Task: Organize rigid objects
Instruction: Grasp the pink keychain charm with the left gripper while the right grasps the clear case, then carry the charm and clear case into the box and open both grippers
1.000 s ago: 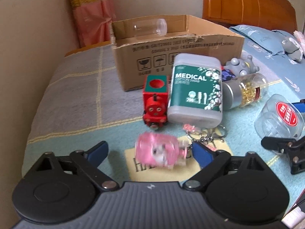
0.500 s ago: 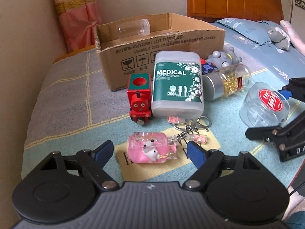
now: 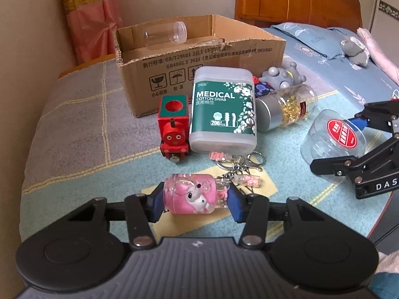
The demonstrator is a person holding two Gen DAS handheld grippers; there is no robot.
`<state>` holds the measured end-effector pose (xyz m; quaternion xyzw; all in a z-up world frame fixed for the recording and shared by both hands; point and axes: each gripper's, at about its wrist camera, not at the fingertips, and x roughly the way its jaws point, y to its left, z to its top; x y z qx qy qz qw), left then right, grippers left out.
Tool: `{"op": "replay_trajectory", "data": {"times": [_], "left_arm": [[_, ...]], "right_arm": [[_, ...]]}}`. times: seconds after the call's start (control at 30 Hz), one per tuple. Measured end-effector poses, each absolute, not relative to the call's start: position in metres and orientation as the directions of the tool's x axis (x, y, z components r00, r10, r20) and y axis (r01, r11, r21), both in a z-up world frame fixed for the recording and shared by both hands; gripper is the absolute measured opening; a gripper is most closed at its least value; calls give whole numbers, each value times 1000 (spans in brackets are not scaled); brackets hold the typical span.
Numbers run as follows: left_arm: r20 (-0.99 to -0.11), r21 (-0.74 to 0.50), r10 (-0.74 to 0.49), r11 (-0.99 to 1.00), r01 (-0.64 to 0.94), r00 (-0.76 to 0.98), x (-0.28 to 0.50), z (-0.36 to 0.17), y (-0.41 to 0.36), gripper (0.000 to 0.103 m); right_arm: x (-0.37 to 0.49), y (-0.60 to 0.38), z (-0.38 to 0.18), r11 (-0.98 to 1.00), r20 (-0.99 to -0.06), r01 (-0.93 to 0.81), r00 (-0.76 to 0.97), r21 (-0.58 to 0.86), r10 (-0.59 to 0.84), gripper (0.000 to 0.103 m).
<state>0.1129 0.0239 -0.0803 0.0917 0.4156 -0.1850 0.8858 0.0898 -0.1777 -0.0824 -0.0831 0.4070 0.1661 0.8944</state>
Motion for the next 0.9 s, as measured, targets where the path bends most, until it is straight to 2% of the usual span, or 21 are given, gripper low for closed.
{"op": "replay_trajectory", "data": {"times": [0.43,0.9], "left_arm": [[-790,33,-298,853,521,536,102,-41,17,49],[-754,77,-327,817,572,569,110,21,10,49]], "right_arm": [[83,-184,-52,892,-759,-451,576,14,303,80],[96,-193,-1,862,-690,-508,625,-3,366,80]]}}
